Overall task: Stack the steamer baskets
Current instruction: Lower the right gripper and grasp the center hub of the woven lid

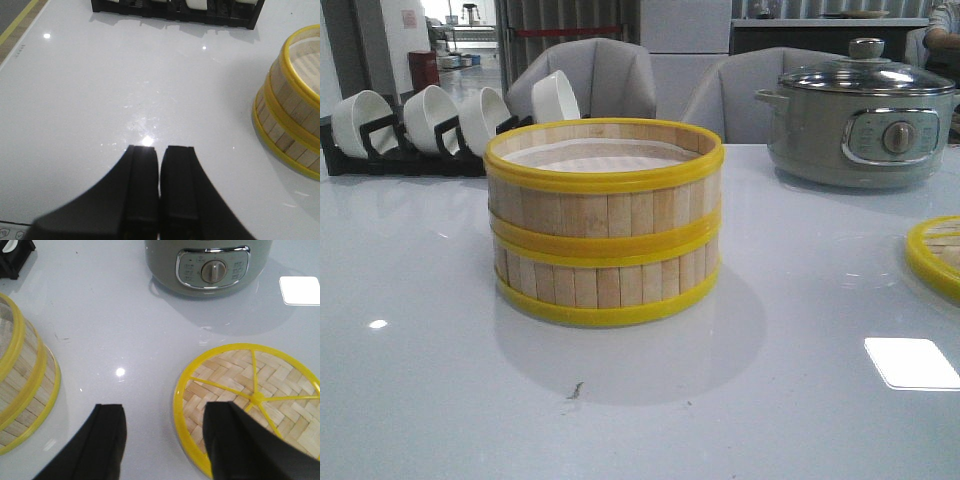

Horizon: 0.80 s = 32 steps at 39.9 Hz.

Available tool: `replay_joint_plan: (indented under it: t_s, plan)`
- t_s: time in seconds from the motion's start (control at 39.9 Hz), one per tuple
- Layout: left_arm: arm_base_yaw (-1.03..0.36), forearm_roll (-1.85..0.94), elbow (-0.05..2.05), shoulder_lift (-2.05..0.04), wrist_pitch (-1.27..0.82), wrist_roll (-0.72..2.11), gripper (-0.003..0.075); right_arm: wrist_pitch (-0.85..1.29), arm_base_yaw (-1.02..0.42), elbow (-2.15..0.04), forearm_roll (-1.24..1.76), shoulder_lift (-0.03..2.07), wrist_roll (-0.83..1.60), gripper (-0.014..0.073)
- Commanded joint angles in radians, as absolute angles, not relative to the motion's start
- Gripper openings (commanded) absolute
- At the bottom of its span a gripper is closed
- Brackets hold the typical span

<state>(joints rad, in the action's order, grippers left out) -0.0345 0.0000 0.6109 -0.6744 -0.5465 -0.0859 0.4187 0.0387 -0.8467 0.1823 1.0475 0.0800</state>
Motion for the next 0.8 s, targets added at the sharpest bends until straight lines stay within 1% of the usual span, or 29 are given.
replay_joint_plan:
  t_s: [0.0,0.13,0.2,0.43,0.45,0.5,0.55,0.78]
  plan:
    - [-0.040,0.008,0.641,-0.671,-0.488,-0.093,0.0085,0.353,0.038,-0.884,0.190,1.035,0.090,0.0465]
    - [-0.040,0.008,0.641,-0.671,-0.488,-0.093,0.0085,0.377,0.038,-0.884,0.198,1.035,0.090,0.0460]
    - [-0.040,0.008,0.641,-0.671,-0.488,-0.093,0.0085,0.399,0.038,-0.884,0.198,1.035,0.090,0.0407]
    - [-0.040,0.008,0.641,-0.671,-0.488,-0.093,0.0085,0.419,0.038,-0.884,0.198,1.035,0.090,0.0139]
    - [-0.040,0.008,0.641,-0.671,-0.488,-0.093,0.0085,0.419,0.038,-0.884,0.198,1.035,0.090,0.0085]
    - [-0.040,0.008,0.641,-0.671,-0.488,-0.093,0.0085,0.423,0.038,-0.884,0.198,1.035,0.090,0.0017]
    - [-0.040,0.008,0.641,-0.671,-0.488,-0.093,0.0085,0.433,0.038,-0.884,0.198,1.035,0.090,0.0043]
    - [-0.040,0.008,0.641,-0.671,-0.488,-0.093,0.0085,0.496,0.038,-0.884,0.198,1.035,0.090,0.0041]
